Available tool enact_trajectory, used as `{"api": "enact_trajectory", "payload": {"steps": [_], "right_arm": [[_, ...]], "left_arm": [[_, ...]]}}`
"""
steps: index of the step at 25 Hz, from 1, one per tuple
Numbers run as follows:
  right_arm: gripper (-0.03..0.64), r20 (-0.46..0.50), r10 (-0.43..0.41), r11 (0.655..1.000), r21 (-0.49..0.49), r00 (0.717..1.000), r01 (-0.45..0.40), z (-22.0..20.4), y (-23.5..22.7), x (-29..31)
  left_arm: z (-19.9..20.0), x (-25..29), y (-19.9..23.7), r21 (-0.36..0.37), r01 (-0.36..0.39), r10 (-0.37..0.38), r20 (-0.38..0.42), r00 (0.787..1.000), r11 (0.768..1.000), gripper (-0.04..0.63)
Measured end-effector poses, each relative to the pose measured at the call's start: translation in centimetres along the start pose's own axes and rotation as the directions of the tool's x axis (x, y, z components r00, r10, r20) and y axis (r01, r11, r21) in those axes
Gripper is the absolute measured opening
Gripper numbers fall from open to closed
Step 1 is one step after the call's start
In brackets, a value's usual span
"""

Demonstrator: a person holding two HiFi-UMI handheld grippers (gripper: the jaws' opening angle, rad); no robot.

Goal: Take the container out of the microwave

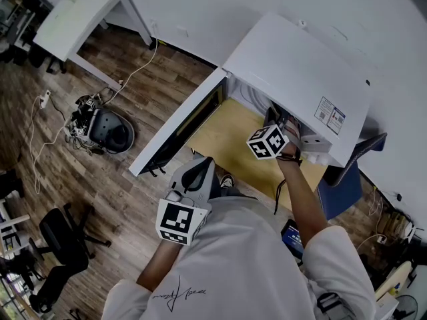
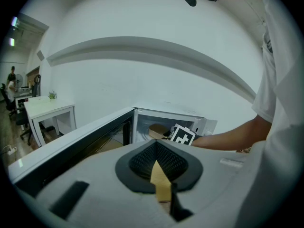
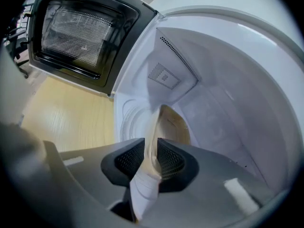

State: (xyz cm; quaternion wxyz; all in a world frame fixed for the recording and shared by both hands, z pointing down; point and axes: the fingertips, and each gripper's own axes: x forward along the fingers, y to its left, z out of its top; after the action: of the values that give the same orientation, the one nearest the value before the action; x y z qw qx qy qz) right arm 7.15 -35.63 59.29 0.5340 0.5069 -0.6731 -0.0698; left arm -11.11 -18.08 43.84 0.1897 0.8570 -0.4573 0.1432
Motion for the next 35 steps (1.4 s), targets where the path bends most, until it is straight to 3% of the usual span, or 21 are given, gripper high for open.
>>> {"api": "enact_trajectory", "payload": {"steps": [35], "right_arm": [[0.063,0.025,-0.021,0.999,0.034,0.999,0.020,-0.7,-0.9,-3.0]], "left_arm": [[0.1,-0.5,-1.8,0.020,0.019,-0.020,0.033,0.999,1.000,-0.002]]}}
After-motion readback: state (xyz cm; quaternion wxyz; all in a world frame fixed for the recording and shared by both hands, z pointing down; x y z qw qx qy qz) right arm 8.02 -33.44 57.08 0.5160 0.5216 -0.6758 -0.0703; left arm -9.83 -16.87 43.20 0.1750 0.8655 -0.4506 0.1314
